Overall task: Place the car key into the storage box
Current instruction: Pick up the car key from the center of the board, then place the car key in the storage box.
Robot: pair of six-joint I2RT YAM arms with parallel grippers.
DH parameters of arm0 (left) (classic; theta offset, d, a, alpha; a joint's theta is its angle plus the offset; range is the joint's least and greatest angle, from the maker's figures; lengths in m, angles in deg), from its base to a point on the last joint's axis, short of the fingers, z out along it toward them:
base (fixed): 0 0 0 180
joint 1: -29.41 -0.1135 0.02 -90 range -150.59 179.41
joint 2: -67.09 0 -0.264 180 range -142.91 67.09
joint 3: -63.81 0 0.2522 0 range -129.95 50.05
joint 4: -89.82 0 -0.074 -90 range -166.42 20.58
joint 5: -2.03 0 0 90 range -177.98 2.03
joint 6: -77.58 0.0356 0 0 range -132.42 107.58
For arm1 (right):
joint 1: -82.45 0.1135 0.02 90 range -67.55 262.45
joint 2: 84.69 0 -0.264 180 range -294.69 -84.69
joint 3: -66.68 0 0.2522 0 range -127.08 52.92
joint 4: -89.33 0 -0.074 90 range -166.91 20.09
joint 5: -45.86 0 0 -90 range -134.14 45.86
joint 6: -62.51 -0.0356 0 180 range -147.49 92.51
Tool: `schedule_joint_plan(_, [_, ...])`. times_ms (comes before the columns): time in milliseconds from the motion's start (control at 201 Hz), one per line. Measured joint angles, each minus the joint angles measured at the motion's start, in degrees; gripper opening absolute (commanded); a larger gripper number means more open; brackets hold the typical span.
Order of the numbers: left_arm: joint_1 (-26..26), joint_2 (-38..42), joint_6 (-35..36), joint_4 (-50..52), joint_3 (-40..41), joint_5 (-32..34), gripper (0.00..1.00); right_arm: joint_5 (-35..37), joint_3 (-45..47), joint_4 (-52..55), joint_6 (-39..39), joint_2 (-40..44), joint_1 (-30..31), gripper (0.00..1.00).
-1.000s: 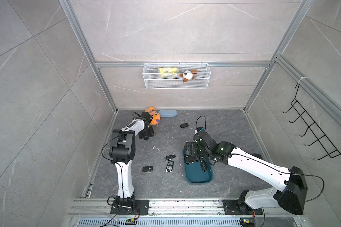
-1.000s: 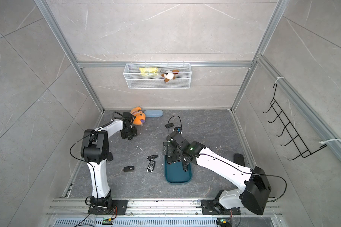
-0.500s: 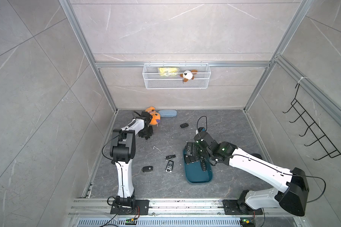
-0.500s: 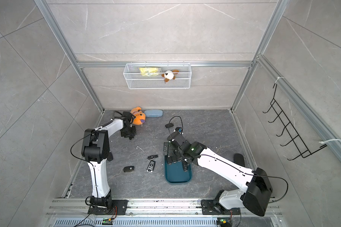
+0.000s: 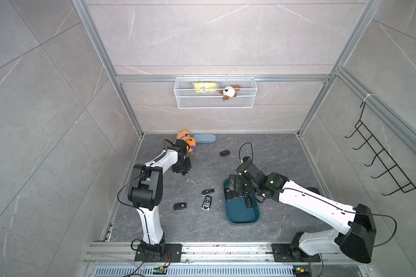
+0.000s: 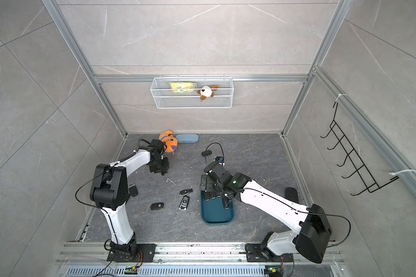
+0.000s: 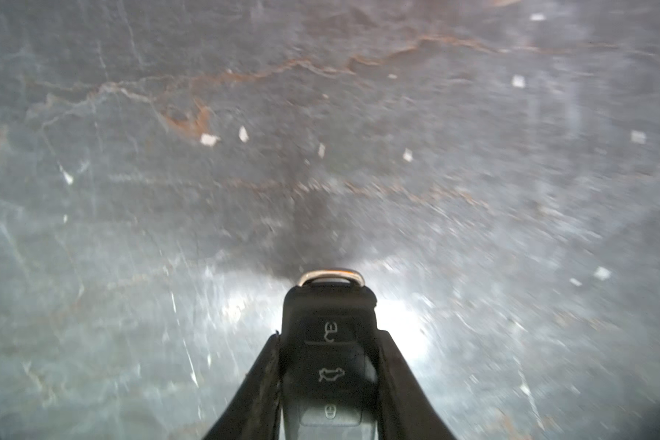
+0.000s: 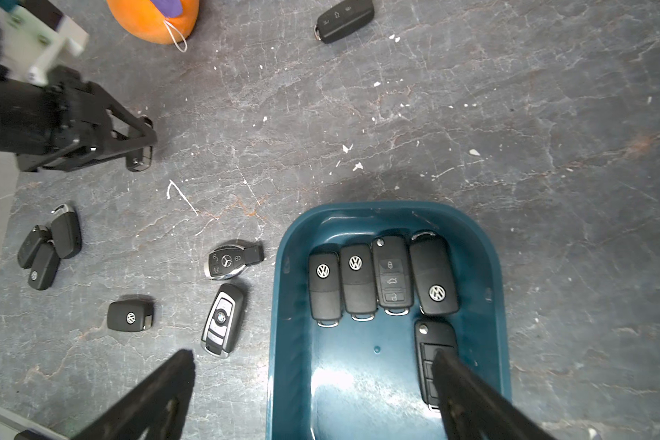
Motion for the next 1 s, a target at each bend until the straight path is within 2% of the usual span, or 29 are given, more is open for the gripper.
schedule_joint_plan(294, [8.7, 10.1, -6.4, 0.4, 5.5, 0.6, 0.32, -1.1, 0.4, 0.7, 2.2, 0.8, -1.9, 0.99])
schedule_joint_plan(533, [19.8, 15.2, -15.6, 1.6, 6.9, 3.8, 0.32, -6.3, 7.4, 0.5, 4.5, 9.8, -6.0, 0.99])
schedule_joint_plan(831, [34.7, 16.1, -27.6, 2.0, 6.7, 9.4, 0.32, -11.5, 16.4, 0.9, 5.7, 21.7, -8.9, 0.99])
schedule_joint_plan(995, [41.0, 12.5, -32.7, 2.3, 3.8, 11.3, 0.32, -12.9, 19.5, 2.3, 6.1, 27.7, -10.0, 0.99])
